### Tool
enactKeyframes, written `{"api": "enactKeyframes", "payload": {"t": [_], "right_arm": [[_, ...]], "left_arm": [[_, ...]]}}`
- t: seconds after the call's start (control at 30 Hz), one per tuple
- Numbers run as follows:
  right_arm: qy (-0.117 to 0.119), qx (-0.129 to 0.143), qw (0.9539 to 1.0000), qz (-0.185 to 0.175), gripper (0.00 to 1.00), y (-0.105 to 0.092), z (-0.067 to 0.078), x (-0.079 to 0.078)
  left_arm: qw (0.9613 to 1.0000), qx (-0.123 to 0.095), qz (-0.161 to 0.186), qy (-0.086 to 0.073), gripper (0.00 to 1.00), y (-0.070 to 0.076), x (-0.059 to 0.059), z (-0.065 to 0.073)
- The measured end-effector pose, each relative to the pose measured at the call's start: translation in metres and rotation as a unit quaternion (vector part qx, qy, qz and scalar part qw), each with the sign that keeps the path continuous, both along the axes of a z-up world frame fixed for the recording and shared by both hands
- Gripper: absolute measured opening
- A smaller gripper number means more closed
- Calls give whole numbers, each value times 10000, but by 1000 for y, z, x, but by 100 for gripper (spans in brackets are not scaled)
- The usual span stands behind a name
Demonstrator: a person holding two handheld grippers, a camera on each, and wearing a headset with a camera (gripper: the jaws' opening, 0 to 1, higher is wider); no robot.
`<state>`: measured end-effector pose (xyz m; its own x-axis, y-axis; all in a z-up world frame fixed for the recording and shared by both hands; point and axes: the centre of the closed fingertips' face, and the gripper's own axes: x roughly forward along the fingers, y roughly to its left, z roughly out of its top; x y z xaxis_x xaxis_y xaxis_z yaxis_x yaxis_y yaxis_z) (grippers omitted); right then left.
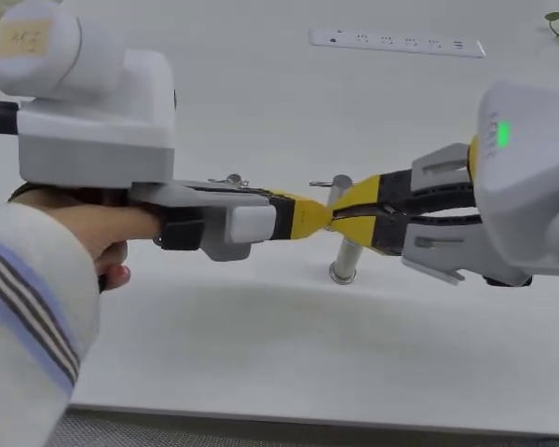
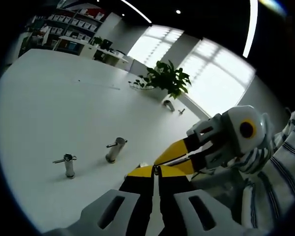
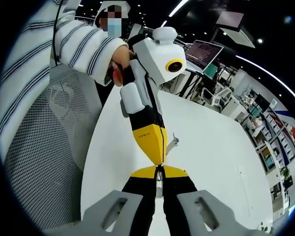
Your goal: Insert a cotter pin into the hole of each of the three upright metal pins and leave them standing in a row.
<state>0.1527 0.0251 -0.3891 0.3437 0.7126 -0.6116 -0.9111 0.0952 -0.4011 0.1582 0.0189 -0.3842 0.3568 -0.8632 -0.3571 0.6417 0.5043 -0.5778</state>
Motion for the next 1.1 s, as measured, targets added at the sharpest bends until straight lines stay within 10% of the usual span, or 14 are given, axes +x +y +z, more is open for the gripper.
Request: {"api": "enactKeyframes", "payload": {"t": [0.2, 0.7, 1.1], "right_arm": [[25, 2, 9998, -184, 17, -6, -1, 5], [907, 487, 9937, -452, 10, -15, -8, 3], [1263, 474, 9905, -251, 3, -12, -14, -12]], "left_arm": [[9998, 4, -84, -185, 0, 0, 0, 5], [9862, 582, -988, -1198, 0, -8, -15, 12], [9753, 888, -1394, -1463, 0, 7, -18, -3]]}}
